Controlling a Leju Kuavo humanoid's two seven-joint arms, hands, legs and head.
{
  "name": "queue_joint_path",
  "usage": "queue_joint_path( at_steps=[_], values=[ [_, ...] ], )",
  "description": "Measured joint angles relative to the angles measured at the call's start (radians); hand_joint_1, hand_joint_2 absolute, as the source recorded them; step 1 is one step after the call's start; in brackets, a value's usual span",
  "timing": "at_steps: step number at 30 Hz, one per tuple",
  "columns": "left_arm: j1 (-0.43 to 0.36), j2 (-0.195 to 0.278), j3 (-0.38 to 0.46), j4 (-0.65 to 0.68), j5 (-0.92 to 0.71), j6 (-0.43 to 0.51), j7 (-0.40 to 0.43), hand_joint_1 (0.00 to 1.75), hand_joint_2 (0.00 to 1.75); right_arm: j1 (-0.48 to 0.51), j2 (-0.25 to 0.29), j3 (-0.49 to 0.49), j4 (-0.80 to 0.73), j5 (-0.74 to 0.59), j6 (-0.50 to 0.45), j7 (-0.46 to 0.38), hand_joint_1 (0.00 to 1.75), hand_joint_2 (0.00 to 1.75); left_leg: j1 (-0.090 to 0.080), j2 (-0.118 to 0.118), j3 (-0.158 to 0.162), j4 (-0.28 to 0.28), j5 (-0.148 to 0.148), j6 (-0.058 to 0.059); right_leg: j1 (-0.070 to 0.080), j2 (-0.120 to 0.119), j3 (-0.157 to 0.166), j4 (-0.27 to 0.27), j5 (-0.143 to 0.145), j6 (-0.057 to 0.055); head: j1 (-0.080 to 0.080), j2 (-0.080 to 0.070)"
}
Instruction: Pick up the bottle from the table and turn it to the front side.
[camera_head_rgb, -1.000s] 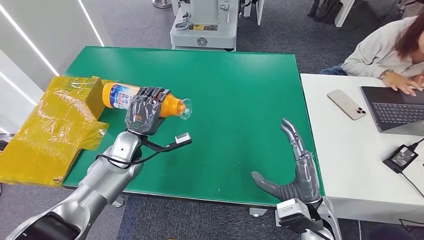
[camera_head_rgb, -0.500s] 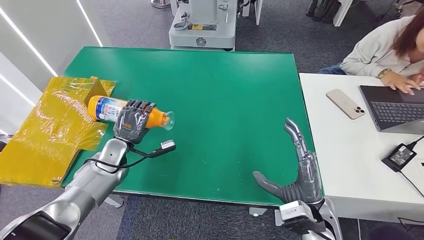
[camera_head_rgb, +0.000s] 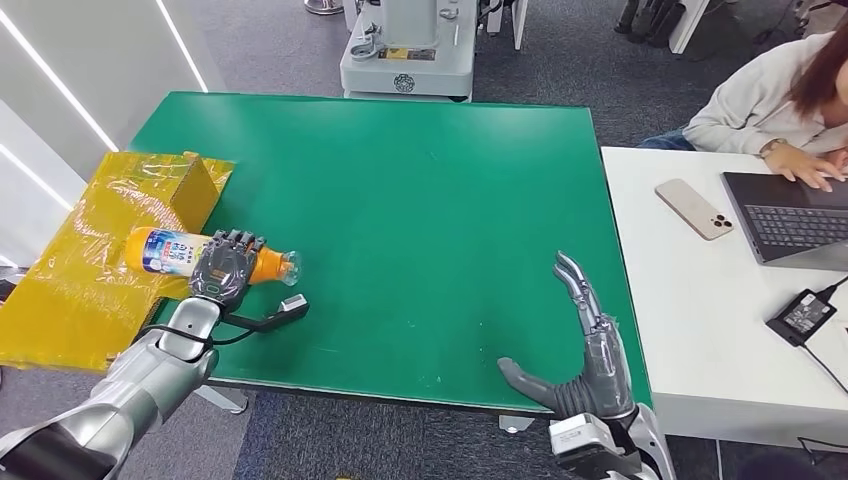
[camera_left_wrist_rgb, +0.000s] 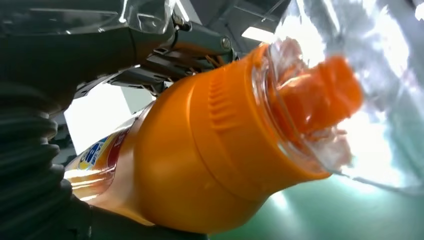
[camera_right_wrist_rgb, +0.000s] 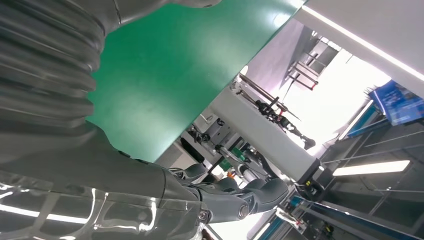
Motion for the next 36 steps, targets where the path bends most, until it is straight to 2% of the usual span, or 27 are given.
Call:
queue_joint_path(
  at_steps=[12,18,28,36],
  values=[
    [-0.041,0.003,0.0,0.05,-0.013,-0.126,-0.061,1.75,1.75,0.043,-0.006,0.009,0.001,-0.004,-0.012,-0.01,0.0,1.75,0.0,0.0,0.0,0.0,0.0,0.0,0.0,0.0,0.0,0.0,0.0,0.0,0.0,0.0],
    [-0.067,-0.003,0.0,0.062,-0.013,-0.191,-0.063,1.75,1.75,0.045,-0.016,0.028,0.01,-0.016,-0.028,-0.019,0.0,1.75,0.0,0.0,0.0,0.0,0.0,0.0,0.0,0.0,0.0,0.0,0.0,0.0,0.0,0.0],
    [-0.09,-0.011,0.0,0.075,-0.008,-0.215,-0.058,1.75,1.75,0.05,-0.024,0.048,0.011,-0.015,-0.033,-0.017,0.0,1.75,0.0,0.0,0.0,0.0,0.0,0.0,0.0,0.0,0.0,0.0,0.0,0.0,0.0,0.0],
    [-0.083,-0.004,0.037,0.083,0.099,-0.23,-0.035,1.75,1.75,0.062,-0.035,0.051,-0.003,-0.006,-0.045,0.007,0.0,1.75,0.0,0.0,0.0,0.0,0.0,0.0,0.0,0.0,0.0,0.0,0.0,0.0,0.0,0.0]
  ],
)
